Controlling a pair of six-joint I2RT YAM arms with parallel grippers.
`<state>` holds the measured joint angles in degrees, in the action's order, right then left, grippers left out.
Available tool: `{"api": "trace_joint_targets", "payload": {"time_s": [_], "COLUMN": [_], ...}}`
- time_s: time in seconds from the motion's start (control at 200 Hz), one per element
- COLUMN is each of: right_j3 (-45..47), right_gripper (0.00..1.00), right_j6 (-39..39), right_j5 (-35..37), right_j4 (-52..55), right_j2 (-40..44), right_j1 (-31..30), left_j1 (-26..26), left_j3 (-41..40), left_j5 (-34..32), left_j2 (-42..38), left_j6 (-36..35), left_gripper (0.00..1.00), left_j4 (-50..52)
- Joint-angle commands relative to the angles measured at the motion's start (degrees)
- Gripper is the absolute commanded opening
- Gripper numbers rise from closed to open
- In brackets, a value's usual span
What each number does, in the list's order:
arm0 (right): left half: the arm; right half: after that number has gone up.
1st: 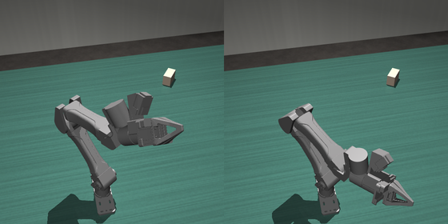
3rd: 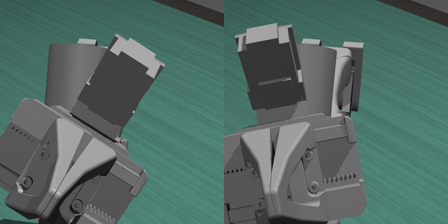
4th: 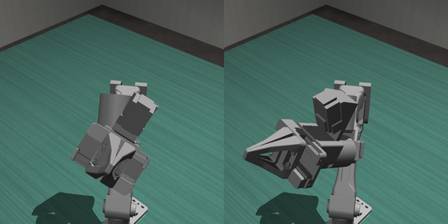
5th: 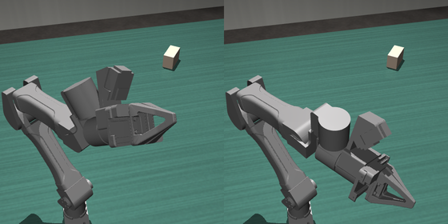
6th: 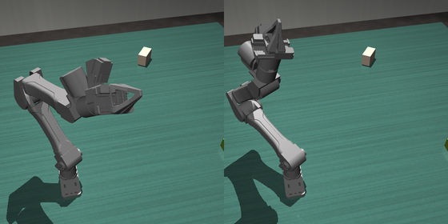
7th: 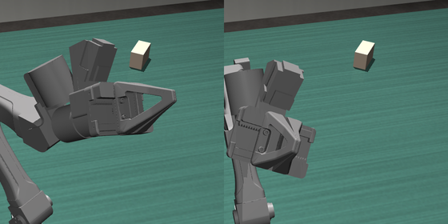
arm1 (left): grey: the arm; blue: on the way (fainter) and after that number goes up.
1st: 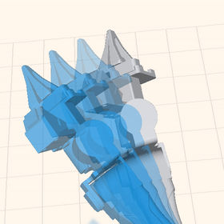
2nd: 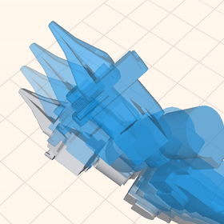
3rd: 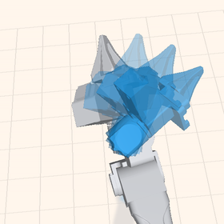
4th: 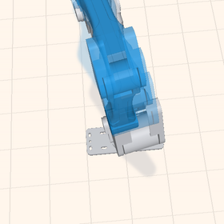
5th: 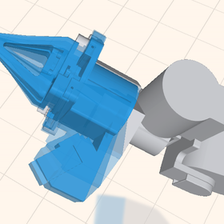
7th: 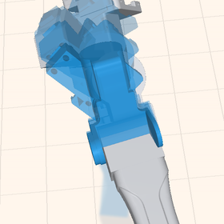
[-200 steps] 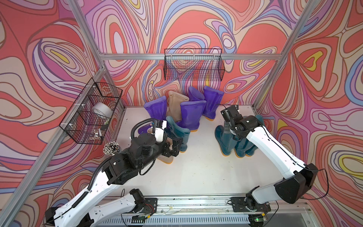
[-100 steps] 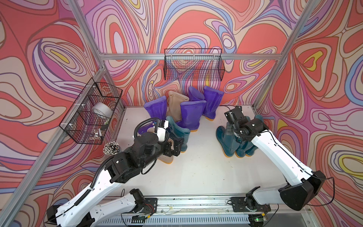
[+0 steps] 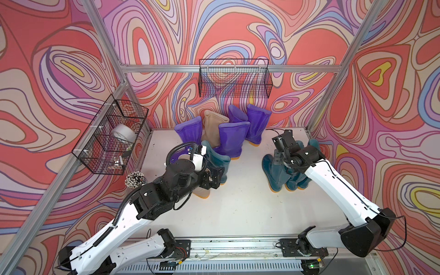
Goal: Match and arrange rain boots in pairs
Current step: Place the rain boot at the center of the board, then pick up the rain boot at the center of the board.
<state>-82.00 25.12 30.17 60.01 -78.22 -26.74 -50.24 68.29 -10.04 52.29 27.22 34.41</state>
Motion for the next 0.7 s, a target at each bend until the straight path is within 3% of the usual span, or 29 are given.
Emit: {"api": "trace_joint_targets", "payload": {"time_s": [0.0, 0.055, 0.16, 0.24, 0.426, 0.576, 0.696], "right_j3": [-4.11, -7.55, -14.64, -16.62, -21.74, -25.54, -28.93], "right_gripper": [0.50, 0.55, 0.57, 0.58, 0.64, 0.71, 0.75], "right_j6": [-4.22, -6.45, -10.14, -13.60, -19.66, -22.91, -24.08], "right_j5": [0.57, -1.04, -6.82, -12.10, -17.63, -23.27, -28.33], "right_j4": [-2.08, -2.03, -0.86, -3.16, -8.13, -11.31, -11.32], "right_j2": [1.12, 1.10, -0.45, -1.61, -8.92, -15.91, -20.64], "right_j1": [0.00, -0.01, -0.19, -3.94, -16.05, -19.20, -19.79], "left_j1": [0.22, 0.22, 0.26, 1.07, 11.38, 17.92, 18.60], "left_j3": [2.06, 3.23, 5.76, 6.28, 5.70, 6.35, 3.18], "left_j5": [-0.45, -1.91, -7.85, -11.65, -8.24, -9.49, -9.87], "left_j2": [0.25, 0.33, 0.23, -0.08, -1.03, -2.49, -4.52], "left_j6": [-0.34, -1.68, -3.50, -2.35, 1.75, 1.62, 2.30], "left_gripper": [0.99, 1.00, 1.00, 1.00, 1.00, 1.00, 1.00], "left_j4": [0.82, 2.55, 6.79, 9.02, 13.05, 15.50, 13.62]}}
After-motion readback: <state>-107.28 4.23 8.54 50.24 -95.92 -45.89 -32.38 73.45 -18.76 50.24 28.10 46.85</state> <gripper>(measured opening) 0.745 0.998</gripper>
